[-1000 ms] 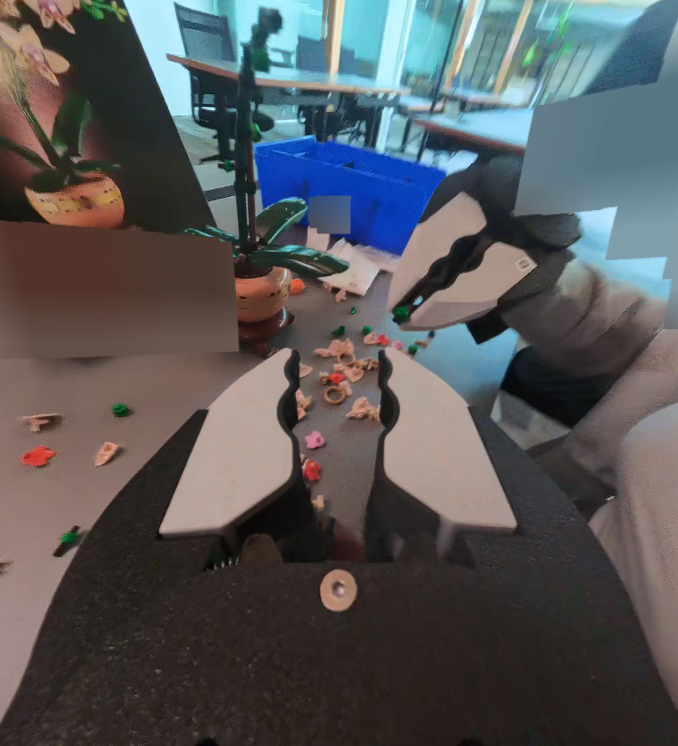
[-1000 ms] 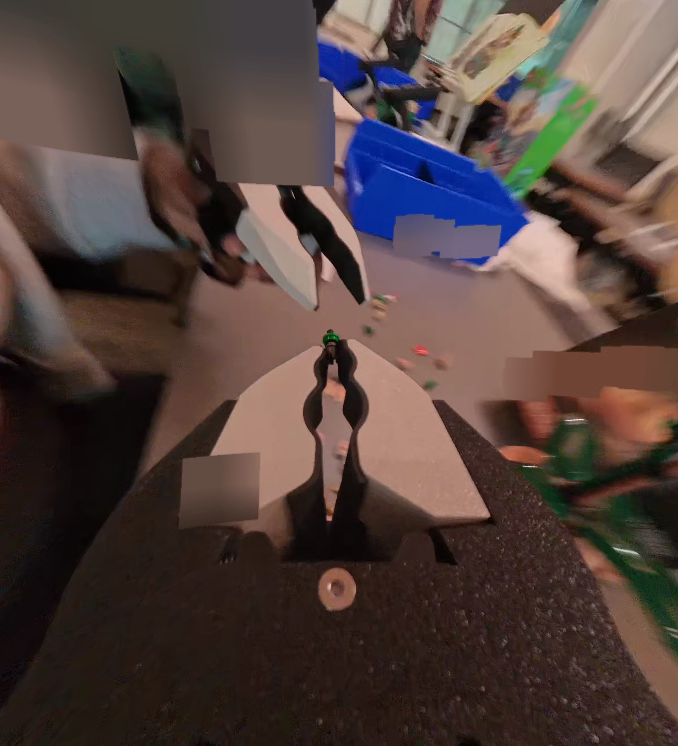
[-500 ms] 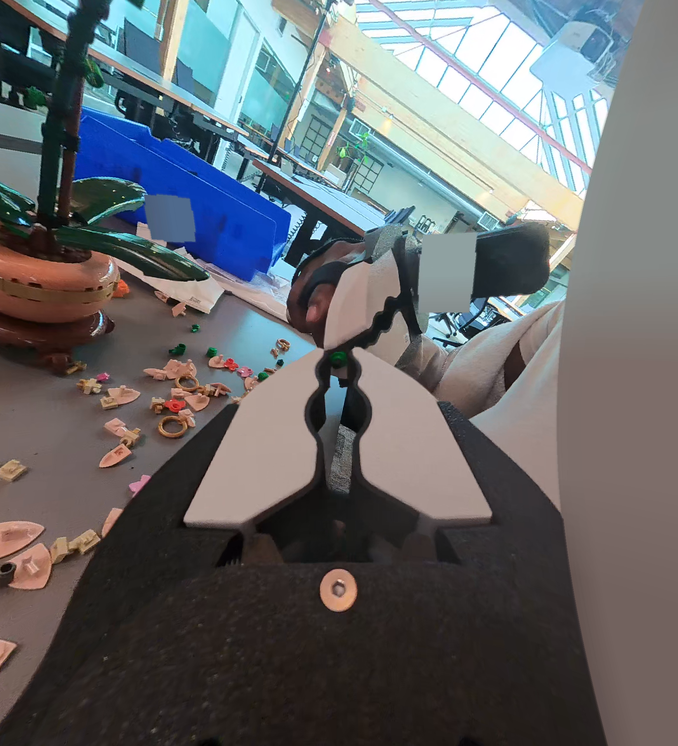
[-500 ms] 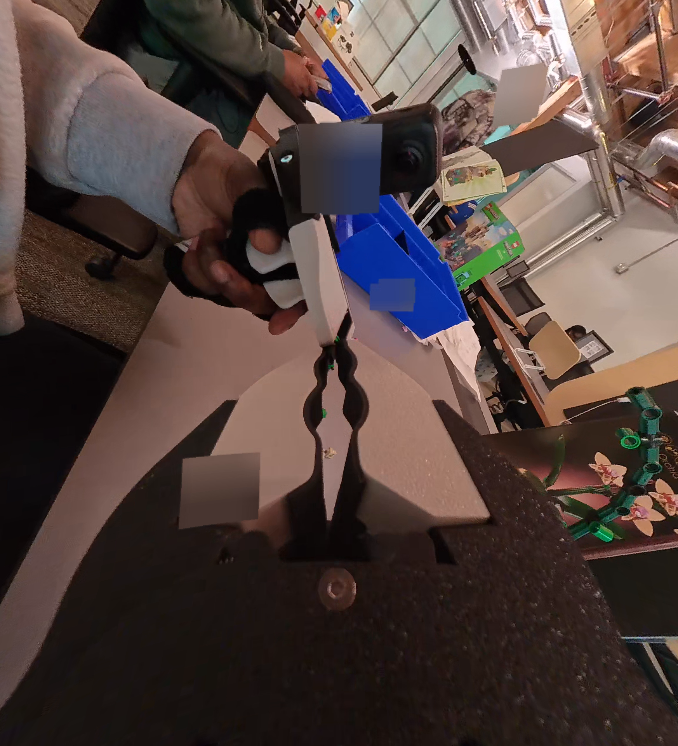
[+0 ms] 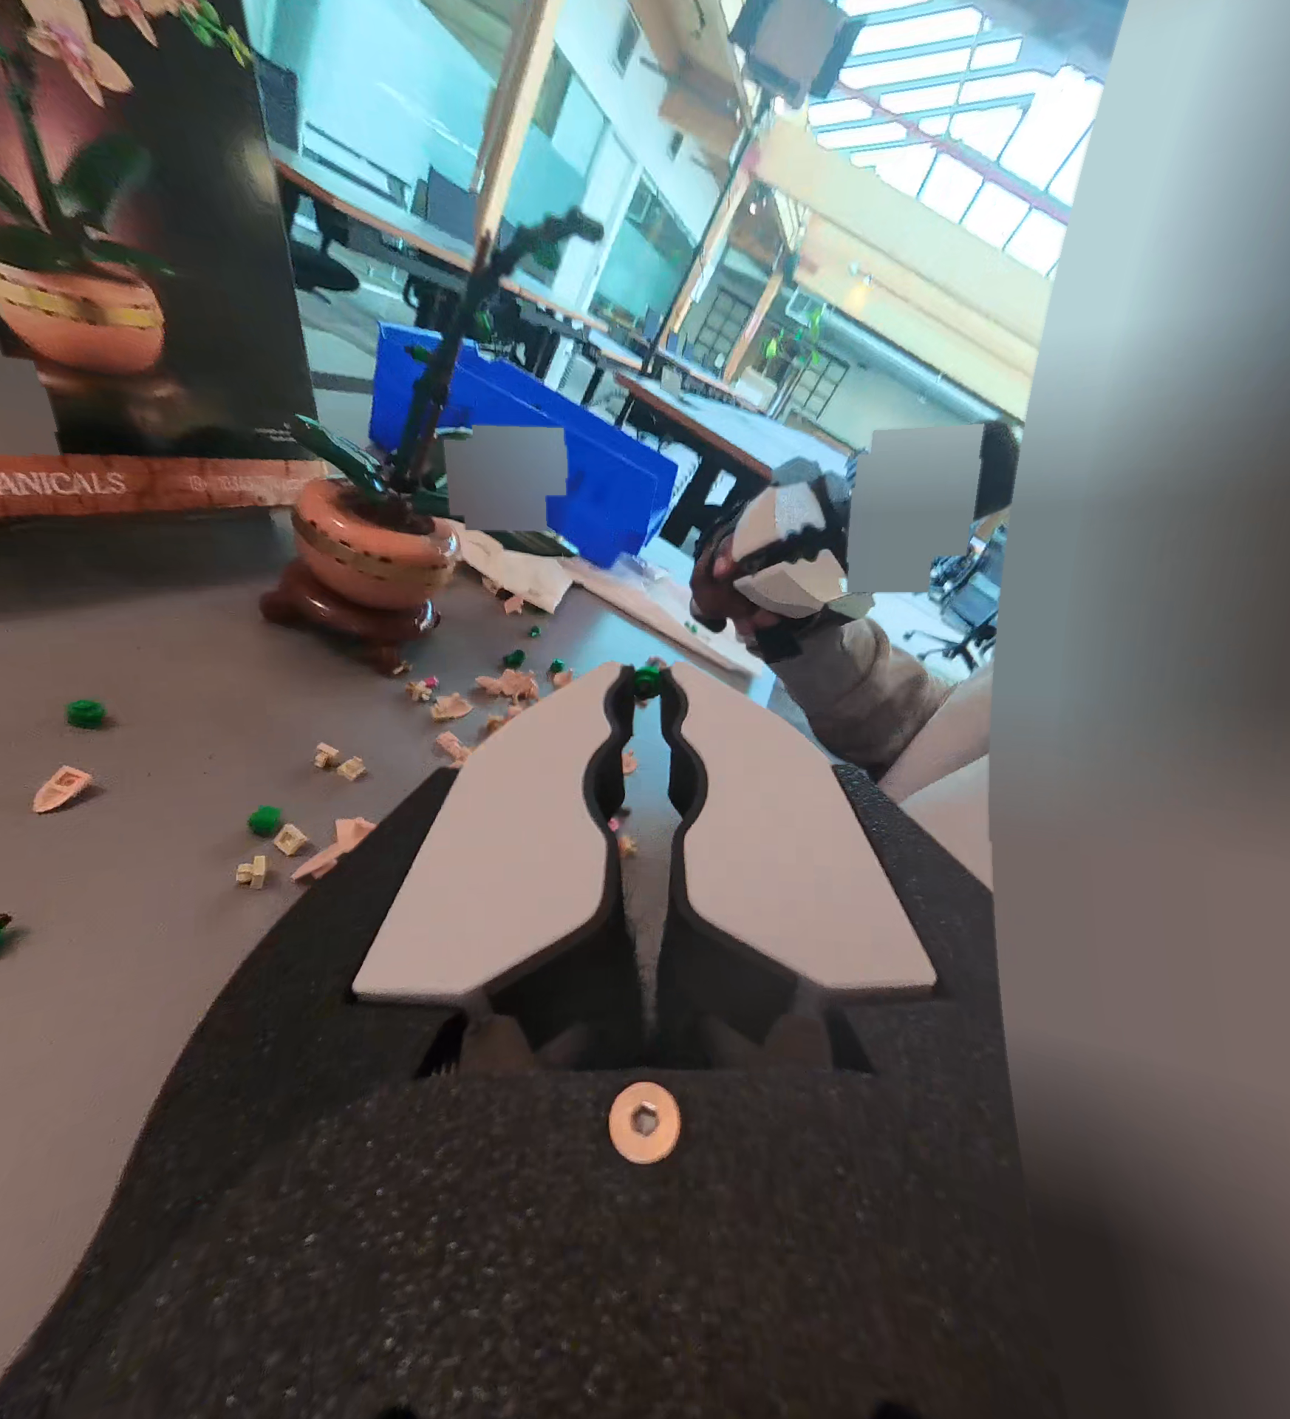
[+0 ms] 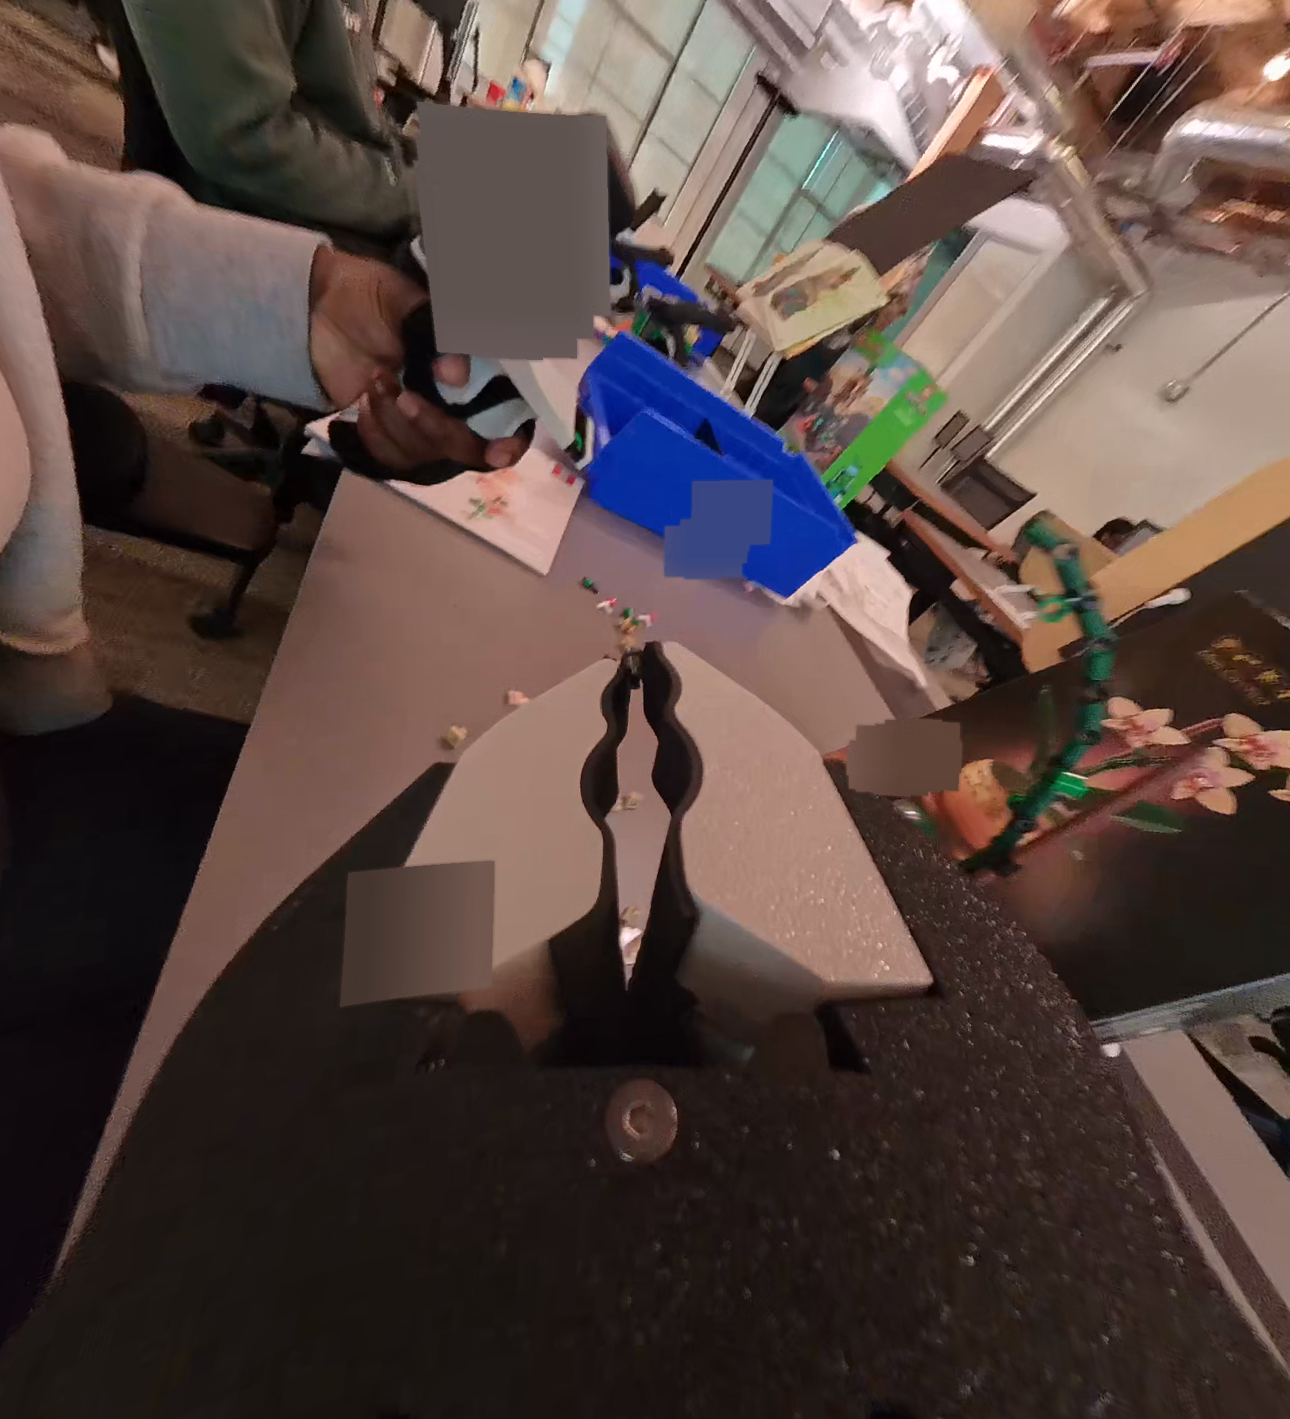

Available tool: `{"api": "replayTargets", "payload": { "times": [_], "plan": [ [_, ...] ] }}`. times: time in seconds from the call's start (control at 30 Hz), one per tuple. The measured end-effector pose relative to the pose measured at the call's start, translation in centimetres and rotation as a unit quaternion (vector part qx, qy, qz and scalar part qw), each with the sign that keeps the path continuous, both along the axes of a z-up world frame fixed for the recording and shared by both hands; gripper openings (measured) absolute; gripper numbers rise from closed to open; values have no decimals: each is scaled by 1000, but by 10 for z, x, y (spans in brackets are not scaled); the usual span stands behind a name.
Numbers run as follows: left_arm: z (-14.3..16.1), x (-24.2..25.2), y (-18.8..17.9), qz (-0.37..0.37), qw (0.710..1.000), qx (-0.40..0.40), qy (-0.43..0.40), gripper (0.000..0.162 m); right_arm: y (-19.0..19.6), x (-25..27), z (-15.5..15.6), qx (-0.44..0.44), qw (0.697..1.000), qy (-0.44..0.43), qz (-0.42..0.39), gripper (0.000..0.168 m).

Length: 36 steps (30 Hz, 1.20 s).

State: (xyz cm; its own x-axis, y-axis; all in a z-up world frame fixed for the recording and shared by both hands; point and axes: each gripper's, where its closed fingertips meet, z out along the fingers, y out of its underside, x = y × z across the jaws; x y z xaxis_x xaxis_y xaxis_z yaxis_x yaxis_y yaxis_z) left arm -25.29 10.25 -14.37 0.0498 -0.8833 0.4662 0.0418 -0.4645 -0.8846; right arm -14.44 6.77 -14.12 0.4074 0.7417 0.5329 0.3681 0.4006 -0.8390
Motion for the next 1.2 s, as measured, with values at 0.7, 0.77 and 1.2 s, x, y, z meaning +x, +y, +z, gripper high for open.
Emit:
{"api": "replayTargets", "payload": {
  "times": [0.7,0.77,1.2],
  "plan": [
    [-81,56,21,60,950,173,253,18,44,-42,-118,-297,944,-63,-127,56],
    [-89,63,25,68,941,179,278,18,42,-46,-114,-281,950,-63,-119,56],
    [-100,78,31,70,932,185,304,21,42,-38,-119,-297,944,-56,-130,56]
  ]
}}
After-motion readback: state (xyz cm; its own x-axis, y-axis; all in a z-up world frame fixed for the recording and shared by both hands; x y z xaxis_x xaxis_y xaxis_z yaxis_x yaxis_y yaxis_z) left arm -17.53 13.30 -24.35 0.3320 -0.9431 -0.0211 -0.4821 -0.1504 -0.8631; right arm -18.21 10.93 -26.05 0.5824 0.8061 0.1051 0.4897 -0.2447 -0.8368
